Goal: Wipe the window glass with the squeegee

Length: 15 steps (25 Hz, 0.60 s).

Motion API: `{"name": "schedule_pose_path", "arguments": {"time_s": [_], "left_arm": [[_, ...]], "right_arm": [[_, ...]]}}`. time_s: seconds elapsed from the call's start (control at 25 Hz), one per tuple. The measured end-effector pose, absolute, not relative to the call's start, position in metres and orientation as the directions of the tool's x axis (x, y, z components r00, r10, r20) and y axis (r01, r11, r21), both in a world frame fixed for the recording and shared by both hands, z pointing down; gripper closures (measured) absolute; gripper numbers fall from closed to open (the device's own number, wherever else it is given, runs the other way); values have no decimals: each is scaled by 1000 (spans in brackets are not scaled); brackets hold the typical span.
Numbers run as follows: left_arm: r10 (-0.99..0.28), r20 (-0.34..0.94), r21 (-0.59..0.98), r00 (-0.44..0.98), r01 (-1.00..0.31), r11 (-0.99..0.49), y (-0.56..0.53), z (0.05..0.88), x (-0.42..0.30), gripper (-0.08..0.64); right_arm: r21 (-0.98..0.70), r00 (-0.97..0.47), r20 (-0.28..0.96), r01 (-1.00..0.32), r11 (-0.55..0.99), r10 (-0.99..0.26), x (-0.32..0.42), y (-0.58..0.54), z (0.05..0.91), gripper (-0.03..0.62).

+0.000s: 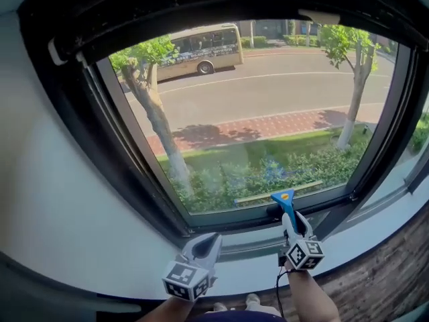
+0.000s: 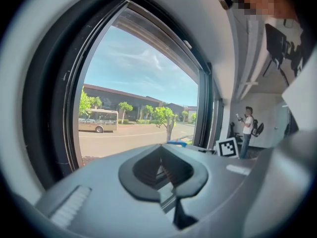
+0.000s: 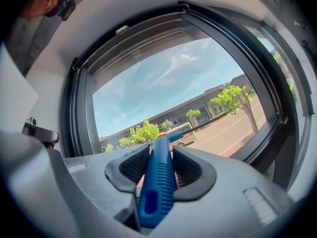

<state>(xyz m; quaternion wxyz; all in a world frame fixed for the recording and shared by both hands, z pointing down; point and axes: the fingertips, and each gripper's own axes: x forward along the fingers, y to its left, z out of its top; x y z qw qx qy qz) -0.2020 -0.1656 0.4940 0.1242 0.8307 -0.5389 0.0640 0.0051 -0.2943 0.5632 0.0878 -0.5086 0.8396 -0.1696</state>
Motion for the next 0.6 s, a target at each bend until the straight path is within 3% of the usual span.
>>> {"name": "schedule_pose_path", "arguments": {"time_s": [0.4,0.6], "left_arm": [[-899,172,112,404,-914,-389,-172,470,-219,557],[-913,98,91,396,-917,-388,-172,429,-227,557]], "right_arm": [[-361,-477,-376,-714,600,-794,-54,-266,350,444],[-247,-465,-535,-712,657,-705,-83,-259,255,444]]}}
